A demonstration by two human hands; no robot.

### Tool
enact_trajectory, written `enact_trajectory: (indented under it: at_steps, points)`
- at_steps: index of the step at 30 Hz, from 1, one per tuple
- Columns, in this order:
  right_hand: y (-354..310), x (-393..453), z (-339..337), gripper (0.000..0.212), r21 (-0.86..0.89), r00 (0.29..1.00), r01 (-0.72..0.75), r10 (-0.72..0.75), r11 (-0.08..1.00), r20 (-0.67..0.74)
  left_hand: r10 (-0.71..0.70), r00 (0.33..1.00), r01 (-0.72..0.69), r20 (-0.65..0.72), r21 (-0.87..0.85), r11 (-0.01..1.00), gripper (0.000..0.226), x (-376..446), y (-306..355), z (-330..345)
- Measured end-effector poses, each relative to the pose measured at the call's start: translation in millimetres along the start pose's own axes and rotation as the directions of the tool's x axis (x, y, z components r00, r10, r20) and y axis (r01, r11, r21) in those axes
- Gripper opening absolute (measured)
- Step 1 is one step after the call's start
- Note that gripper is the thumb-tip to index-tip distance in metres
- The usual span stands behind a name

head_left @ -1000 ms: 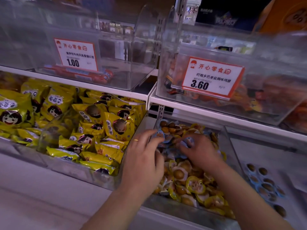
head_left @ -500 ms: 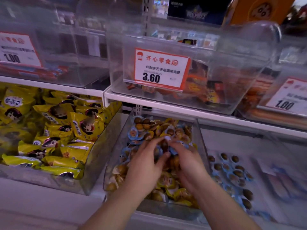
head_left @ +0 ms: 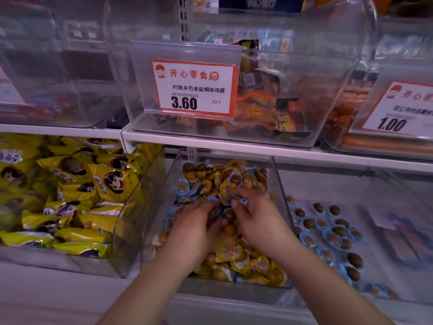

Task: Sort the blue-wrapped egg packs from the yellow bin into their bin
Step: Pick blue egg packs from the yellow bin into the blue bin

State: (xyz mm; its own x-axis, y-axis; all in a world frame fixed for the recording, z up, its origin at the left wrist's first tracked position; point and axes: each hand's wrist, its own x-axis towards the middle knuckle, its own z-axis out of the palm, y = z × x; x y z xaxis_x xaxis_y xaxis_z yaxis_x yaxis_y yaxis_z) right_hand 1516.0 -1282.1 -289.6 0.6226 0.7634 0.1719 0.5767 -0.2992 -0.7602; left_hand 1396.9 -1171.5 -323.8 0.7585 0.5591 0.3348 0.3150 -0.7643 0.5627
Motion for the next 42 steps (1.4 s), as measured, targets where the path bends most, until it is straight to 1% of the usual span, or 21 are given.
enact_trajectory:
  at_steps: [2,4,7,10,12,14,16,17,19,20,21,23,24,25,27,29,31,35,37,40,42]
  points:
    - [-1.0,0.4,-0.9,0.028,0.043,1.000,-0.013,0.014,0.999,-0.025,-0.085,0.996,0.081,-0.028,-0.117,0.990,0.052,1.0,-2.4,-2.3]
    - [-1.3,1.4,-3.7,0.022,0.232,0.995,-0.091,0.097,0.968,-0.013,-0.118,0.993,0.118,0.015,-0.164,0.979,0.062,1.3,-3.3,-3.9]
    - [-3.5,-0.3,-8.5,0.020,0.477,0.981,-0.191,0.177,0.858,0.075,-0.063,0.998,0.067,0.030,-0.151,0.986,0.052,0.4,-2.4,-2.2]
    - [-2.1,1.6,-8.6,0.023,0.583,0.964,-0.265,0.233,0.768,0.131,-0.103,0.995,0.100,-0.003,-0.213,0.972,0.032,3.0,-4.7,-2.4]
    - [-2.6,3.6,-8.6,0.022,0.652,0.957,-0.279,0.258,0.705,0.130,-0.127,0.992,0.122,-0.009,-0.221,0.968,0.020,4.1,-6.4,-3.7]
    - [-5.5,3.2,-9.5,0.021,0.686,0.957,-0.247,0.285,0.685,0.060,-0.113,0.993,0.103,-0.040,-0.195,0.975,0.012,3.0,-6.0,-4.5]
    - [-10.3,0.3,-11.3,0.020,0.657,0.960,-0.169,0.274,0.735,-0.059,-0.085,0.991,0.066,-0.099,-0.182,0.981,0.011,1.0,-3.2,-7.0]
    - [-13.1,-1.1,-12.8,0.021,0.651,0.960,-0.132,0.260,0.747,-0.103,-0.076,0.987,0.047,-0.140,-0.200,0.979,0.010,0.5,-0.1,-9.9]
    - [-16.8,-2.9,-15.7,0.022,0.690,0.954,-0.104,0.269,0.716,-0.135,-0.096,0.963,0.019,-0.253,-0.291,0.957,0.008,-0.3,11.2,-19.0]
    - [-18.7,-3.8,-16.3,0.020,0.727,0.949,-0.126,0.296,0.675,-0.110,-0.127,0.940,0.006,-0.316,-0.356,0.935,0.008,-1.1,18.7,-23.8]
    - [-21.0,-5.6,-15.9,0.018,0.780,0.942,-0.182,0.333,0.599,-0.035,-0.165,0.913,-0.007,-0.372,-0.421,0.907,0.010,-2.5,26.7,-27.7]
    - [-29.2,-10.7,-11.9,0.025,0.871,0.894,-0.383,0.361,0.307,0.266,-0.212,0.862,-0.044,-0.461,-0.483,0.874,0.013,-6.3,44.3,-29.4]
    - [-34.9,-14.4,-10.0,0.036,0.858,0.853,-0.487,0.302,0.166,0.426,-0.187,0.850,-0.073,-0.492,-0.463,0.883,0.012,-8.6,53.3,-27.0]
    - [-39.1,-17.9,-8.0,0.046,0.830,0.822,-0.552,0.220,0.079,0.526,-0.127,0.851,-0.114,-0.510,-0.414,0.903,0.009,-10.7,61.4,-23.1]
    - [-42.9,-22.9,-9.0,0.061,0.811,0.806,-0.584,0.132,0.018,0.577,0.045,0.862,-0.200,-0.504,-0.258,0.945,0.005,-12.7,72.5,-14.4]
    - [-43.2,-23.2,-18.5,0.062,0.853,0.845,-0.521,0.128,-0.022,0.520,0.159,0.877,-0.226,-0.453,-0.097,0.969,0.013,-10.2,71.7,-7.6]
    - [-44.4,-22.5,-30.2,0.051,0.892,0.879,-0.452,0.159,-0.028,0.450,0.160,0.915,-0.196,-0.370,-0.063,0.979,0.026,-7.4,68.5,-5.3]
    - [-34.3,-23.8,-37.0,0.034,0.901,0.884,-0.414,0.295,0.127,0.364,0.123,0.979,-0.164,-0.165,-0.265,0.950,0.044,-11.6,79.5,2.9]
    - [-27.3,-22.3,-41.6,0.027,0.906,0.882,-0.390,0.348,0.164,0.317,0.160,0.983,-0.178,-0.094,-0.229,0.957,0.056,-15.8,86.3,11.0]
    - [-14.8,-14.0,-62.0,0.019,0.946,0.904,-0.289,0.368,0.145,0.220,0.111,0.993,-0.118,-0.042,-0.248,0.961,0.073,-18.0,87.8,16.5]
    - [-0.3,-8.1,-82.7,0.012,0.967,0.914,-0.202,0.386,0.158,0.128,0.073,0.996,-0.086,-0.055,-0.305,0.948,0.066,-15.0,84.6,13.5]
